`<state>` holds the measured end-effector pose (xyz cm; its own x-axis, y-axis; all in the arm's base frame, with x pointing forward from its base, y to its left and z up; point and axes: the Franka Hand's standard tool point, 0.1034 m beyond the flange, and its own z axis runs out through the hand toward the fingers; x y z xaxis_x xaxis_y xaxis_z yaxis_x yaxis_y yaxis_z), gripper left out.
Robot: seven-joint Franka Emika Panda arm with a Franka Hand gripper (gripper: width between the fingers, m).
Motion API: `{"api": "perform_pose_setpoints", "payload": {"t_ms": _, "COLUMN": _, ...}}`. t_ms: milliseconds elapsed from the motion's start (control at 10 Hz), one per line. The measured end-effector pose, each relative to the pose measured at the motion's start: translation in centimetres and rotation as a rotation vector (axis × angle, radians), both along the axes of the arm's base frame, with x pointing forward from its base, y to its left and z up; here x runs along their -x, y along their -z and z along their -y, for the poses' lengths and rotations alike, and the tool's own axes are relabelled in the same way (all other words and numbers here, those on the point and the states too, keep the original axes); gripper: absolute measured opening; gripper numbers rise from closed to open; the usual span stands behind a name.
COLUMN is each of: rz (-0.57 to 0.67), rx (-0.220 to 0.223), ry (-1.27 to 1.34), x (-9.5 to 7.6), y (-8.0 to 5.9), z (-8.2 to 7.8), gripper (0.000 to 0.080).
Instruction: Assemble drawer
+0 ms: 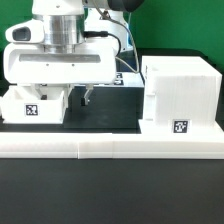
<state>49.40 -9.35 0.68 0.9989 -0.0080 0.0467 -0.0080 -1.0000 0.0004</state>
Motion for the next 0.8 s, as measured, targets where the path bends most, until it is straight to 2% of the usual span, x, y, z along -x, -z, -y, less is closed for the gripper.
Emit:
{"api": "perform_pose_setpoints", "payload": {"t_ms": 100, "rz": 0.008, "rx": 0.003, "ry": -0.007, "x": -0.07, "y": 0.06, "z": -0.36, "gripper": 0.0649}}
{"api": "perform_pose_setpoints", "payload": {"t_ms": 400, "rz": 0.008, "rx": 0.003, "ry": -0.007, "x": -0.07, "y": 0.09, "z": -0.33, "gripper": 0.0252}}
{"api": "perform_pose_setpoints", "payload": {"t_ms": 500, "rz": 0.008, "rx": 0.003, "ry": -0.007, "x": -0.07, "y": 0.09, "z": -0.33, "gripper": 0.0252}}
{"api": "perform_pose_setpoints", "payload": {"t_ms": 600, "rz": 0.008, "rx": 0.003, "ry": -0.007, "x": -0.07, "y": 0.09, "z": -0.33, "gripper": 0.0079}}
{"api": "perform_pose_setpoints", "payload": {"t_ms": 700, "rz": 0.008, "rx": 0.003, "ry": -0.007, "x": -0.08, "y": 0.09, "z": -0.33, "gripper": 0.0041}}
{"api": "perform_pose_setpoints", "payload": {"t_ms": 800, "rz": 0.008, "rx": 0.003, "ry": -0.007, "x": -0.08, "y": 0.09, "z": -0.33, "gripper": 0.0041}}
